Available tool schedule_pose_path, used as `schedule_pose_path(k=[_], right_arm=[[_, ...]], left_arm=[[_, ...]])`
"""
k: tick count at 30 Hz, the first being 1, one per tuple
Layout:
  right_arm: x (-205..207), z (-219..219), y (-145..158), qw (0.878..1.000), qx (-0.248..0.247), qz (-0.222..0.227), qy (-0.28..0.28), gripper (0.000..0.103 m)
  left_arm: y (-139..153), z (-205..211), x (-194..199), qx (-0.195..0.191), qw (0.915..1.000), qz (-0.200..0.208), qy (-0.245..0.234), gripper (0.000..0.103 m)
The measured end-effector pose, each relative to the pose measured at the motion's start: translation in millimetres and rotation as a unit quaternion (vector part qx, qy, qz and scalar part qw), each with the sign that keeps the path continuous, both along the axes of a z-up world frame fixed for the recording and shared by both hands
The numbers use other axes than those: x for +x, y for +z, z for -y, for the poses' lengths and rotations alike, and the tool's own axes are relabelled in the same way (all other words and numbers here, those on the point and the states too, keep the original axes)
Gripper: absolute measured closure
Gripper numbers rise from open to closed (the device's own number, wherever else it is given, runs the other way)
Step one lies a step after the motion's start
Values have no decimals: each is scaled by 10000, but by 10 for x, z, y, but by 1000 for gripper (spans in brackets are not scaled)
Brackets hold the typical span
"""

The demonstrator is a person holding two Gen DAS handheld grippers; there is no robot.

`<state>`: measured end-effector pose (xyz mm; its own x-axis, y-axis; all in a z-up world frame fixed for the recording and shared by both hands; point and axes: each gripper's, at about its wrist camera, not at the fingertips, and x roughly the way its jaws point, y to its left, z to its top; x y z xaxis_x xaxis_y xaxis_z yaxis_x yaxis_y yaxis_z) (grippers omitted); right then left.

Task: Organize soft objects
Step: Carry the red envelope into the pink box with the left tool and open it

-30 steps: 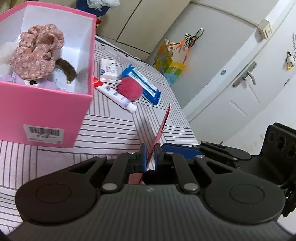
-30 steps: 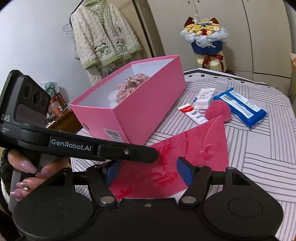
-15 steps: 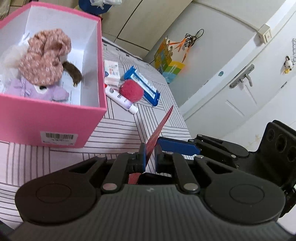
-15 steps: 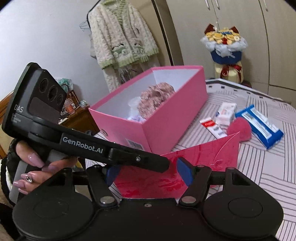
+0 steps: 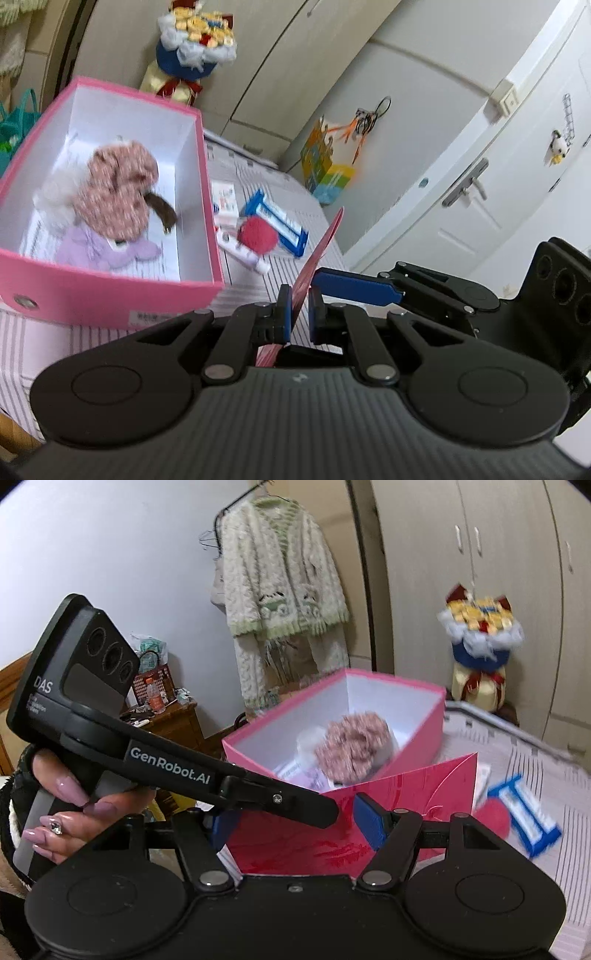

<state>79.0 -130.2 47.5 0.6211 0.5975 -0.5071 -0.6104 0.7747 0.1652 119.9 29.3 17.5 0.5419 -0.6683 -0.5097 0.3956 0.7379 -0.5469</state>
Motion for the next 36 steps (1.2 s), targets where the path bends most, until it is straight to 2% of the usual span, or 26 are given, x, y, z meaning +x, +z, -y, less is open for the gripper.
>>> schedule_pose_path(k=[3,6,8,10,13,27,33,36], right_arm=[[57,-117,154,9997,-138,177,96,30],[161,-263,248,9991,-203,346,154,30],[255,-320,255,9987,-102,467,202,30],[431,-377,215,9993,-89,319,151,31],[615,-499,147,9993,-171,312,152,31],[1481,-1007,-70,9992,-310,-14,261,31],[1743,-1179,-215,9986,-401,-197,292,30],[1808,-1219,-271,9981,-449,-335,255,31]], left_arm=[[116,-96,68,-243,9996,-10,-117,96],[257,-167,97,-145,9993,333,102,96],[278,-282,218,-312,9988,269,258,96],[238,-363,353,-407,9986,151,306,96],[181,-454,564,-402,9984,76,390,96],[-42,-868,1378,-148,9964,-161,816,96],[-206,-1006,1608,-67,9947,-347,967,96],[-232,-1011,1633,180,9943,-383,980,94]])
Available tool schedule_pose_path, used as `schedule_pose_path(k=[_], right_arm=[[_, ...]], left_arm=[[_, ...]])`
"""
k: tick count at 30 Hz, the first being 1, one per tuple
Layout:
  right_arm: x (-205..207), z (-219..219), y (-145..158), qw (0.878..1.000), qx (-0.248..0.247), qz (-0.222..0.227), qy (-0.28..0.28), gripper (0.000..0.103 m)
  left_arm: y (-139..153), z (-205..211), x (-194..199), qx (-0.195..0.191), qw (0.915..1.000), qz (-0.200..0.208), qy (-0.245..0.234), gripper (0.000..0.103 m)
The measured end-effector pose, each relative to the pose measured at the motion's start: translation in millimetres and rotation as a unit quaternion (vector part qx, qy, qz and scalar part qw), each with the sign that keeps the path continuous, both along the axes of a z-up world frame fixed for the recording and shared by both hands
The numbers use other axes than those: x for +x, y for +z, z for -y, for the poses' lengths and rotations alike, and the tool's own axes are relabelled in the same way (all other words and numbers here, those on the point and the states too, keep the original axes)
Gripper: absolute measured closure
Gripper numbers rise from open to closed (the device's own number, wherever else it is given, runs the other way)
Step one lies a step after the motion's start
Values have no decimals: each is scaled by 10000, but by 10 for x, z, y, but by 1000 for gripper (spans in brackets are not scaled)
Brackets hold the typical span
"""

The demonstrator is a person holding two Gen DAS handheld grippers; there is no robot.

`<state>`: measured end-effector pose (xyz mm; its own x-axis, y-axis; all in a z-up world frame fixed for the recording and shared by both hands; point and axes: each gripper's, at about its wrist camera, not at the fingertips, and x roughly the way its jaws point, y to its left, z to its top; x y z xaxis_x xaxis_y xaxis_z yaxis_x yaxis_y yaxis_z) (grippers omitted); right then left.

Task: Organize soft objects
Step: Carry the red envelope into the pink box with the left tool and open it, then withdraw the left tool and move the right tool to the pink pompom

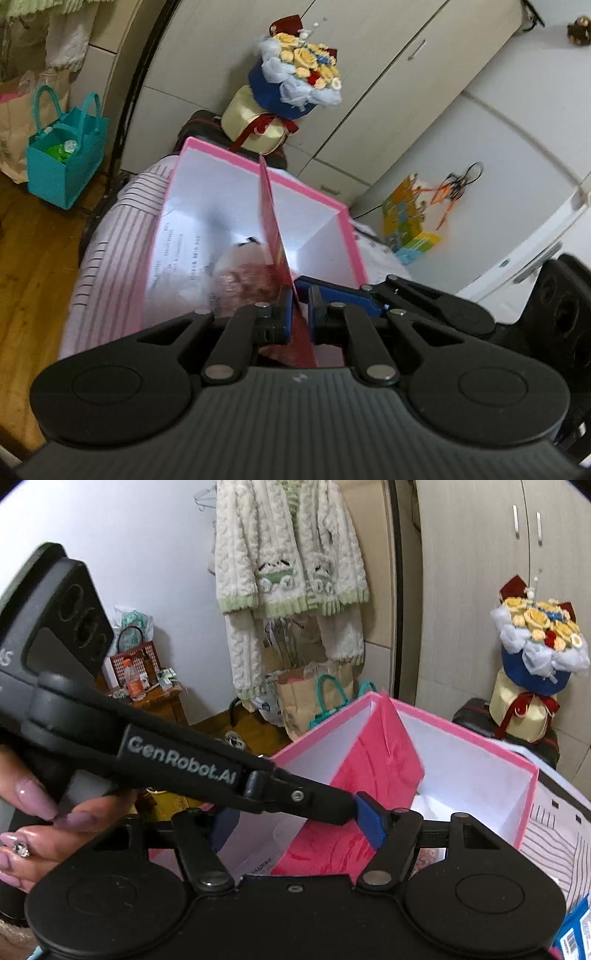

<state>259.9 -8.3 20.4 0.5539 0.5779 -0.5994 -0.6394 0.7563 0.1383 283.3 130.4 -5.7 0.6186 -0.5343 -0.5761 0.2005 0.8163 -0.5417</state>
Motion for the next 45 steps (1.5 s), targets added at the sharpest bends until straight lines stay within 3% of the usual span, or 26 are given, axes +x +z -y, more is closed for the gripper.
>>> schedule_pose_path(k=[2,5,10,18,32,36,39,45], right_arm=[[29,38,-27,9998,72,-185,-35,31],[24,129,-52,9992,108,-342,-153,31],[-115,259,-25,9989,41,-334,-321,31],[-556,549,279,9982,-42,-98,-589,31],[-1416,1164,657,9960,53,283,-842,31],[-1660,1410,659,9935,103,464,-1038,31],[-1813,1629,591,9900,216,592,-1265,30],[-1943,2060,310,9799,315,712,-1836,30]], left_arm=[[26,19,-33,335,9994,26,43,85],[103,39,-151,897,9955,288,129,58],[306,133,-424,1706,9818,809,185,52],[678,335,-1011,2286,9630,1428,-101,40],[945,699,-1880,2407,9487,1937,-671,26],[886,854,-1999,2378,9459,1998,-938,21],[790,1038,-2046,2449,9384,2124,-1194,21],[500,1421,-1949,2347,9370,2093,-1521,21]])
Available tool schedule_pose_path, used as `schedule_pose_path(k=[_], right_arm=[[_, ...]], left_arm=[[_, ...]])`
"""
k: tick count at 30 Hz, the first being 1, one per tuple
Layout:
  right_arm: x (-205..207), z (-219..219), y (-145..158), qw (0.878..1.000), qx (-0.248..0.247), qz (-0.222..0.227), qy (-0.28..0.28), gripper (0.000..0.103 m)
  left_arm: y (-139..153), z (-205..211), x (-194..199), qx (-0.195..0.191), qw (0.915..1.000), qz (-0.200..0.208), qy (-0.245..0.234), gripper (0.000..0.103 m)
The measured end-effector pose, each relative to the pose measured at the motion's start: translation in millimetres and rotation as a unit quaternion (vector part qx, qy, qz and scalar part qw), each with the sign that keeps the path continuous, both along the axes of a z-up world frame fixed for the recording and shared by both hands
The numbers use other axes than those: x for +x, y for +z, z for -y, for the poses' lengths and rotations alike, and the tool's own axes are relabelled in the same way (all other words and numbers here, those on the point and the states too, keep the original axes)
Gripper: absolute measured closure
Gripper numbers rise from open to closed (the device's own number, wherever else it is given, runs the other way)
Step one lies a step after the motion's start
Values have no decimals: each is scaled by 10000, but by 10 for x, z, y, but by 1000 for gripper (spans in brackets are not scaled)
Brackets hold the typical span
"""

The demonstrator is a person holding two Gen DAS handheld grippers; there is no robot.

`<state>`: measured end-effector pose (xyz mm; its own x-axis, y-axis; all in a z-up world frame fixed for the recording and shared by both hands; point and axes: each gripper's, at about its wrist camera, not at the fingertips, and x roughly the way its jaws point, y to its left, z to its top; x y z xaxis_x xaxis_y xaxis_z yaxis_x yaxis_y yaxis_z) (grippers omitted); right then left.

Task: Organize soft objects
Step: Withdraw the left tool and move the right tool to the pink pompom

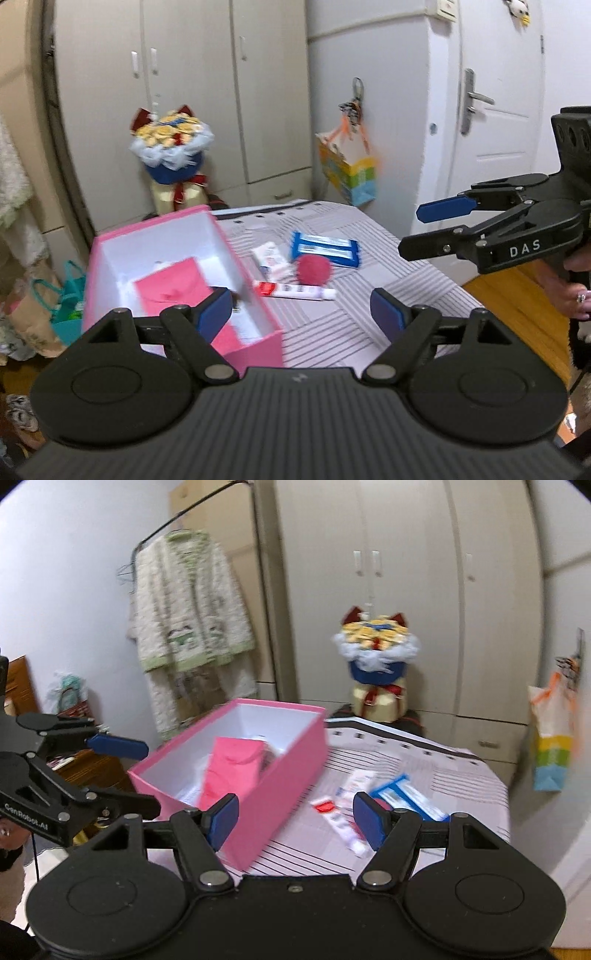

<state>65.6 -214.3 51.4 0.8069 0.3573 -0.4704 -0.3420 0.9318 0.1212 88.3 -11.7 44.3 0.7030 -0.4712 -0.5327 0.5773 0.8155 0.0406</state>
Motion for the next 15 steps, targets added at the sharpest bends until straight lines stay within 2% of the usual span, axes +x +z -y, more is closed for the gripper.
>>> schedule_pose_path(k=[4,9,12,15], right_arm=[[35,236,-185,9996,-37,7,-267,30],[250,454,-416,9993,95,-126,-346,30],[405,556,-556,9989,207,-216,-348,30],[584,701,-725,9978,529,-326,-215,30]], left_arm=[[-227,279,71,-163,9997,-58,-170,21],[-539,635,195,-233,9995,-102,-205,21],[-760,867,308,-104,9999,-17,-57,21],[-950,1072,438,35,9999,66,87,21]])
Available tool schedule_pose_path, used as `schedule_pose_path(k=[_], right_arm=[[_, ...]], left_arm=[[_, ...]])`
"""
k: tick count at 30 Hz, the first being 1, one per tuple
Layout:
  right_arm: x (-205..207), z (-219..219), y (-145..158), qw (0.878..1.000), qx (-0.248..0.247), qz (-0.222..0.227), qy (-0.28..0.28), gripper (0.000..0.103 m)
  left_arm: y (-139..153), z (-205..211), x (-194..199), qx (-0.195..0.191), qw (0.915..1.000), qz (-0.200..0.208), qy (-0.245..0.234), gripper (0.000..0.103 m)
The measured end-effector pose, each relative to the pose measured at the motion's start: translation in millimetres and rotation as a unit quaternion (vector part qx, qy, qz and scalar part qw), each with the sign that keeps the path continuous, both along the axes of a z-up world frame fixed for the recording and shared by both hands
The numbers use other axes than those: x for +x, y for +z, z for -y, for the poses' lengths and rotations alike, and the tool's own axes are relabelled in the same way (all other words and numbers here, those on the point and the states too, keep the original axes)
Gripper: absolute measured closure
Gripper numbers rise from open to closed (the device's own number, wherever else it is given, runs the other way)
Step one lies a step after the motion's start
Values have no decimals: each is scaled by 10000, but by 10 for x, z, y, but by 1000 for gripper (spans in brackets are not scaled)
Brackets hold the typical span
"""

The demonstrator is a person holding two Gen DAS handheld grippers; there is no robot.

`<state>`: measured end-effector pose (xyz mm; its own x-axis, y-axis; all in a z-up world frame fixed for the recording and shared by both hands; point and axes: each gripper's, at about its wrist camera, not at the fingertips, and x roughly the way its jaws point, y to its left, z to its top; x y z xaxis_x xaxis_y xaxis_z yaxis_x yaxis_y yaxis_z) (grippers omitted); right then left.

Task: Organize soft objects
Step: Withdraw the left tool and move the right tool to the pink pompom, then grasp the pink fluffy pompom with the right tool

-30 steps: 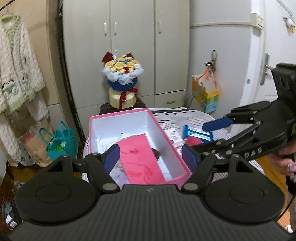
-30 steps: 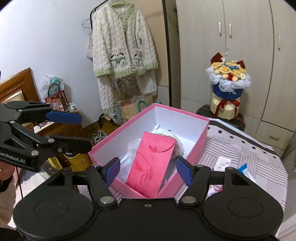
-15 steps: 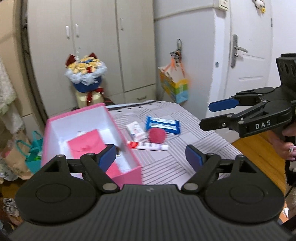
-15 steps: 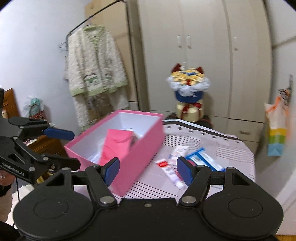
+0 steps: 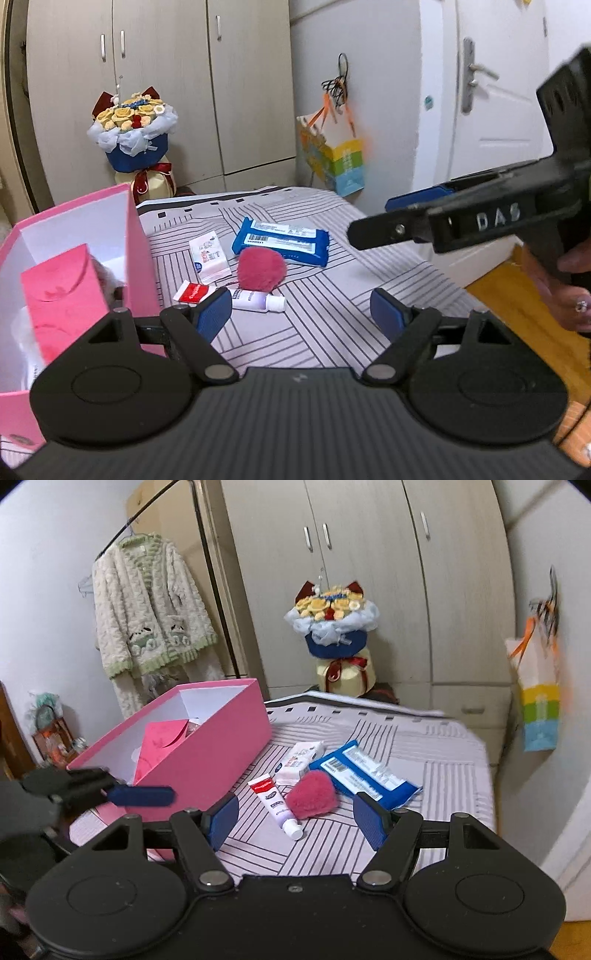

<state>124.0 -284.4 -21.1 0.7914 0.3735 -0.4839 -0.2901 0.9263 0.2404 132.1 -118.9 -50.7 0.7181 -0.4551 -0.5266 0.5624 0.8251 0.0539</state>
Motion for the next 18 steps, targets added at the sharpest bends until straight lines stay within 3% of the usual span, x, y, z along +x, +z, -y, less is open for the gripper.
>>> schedule_pose_path(k=[5,12,18], right_arm=[[349,145,-242,9985,438,-287,148,30],[829,107,-441,9964,435,-585,443,30],[1210,1,-531,9936,330,-852,668,30]], left_arm=[[-264,255,256,138,9991,129,384,21],[-545,491,723,333,9916,377,1190,21],[-735,552,966,760,9830,160,1666,21]])
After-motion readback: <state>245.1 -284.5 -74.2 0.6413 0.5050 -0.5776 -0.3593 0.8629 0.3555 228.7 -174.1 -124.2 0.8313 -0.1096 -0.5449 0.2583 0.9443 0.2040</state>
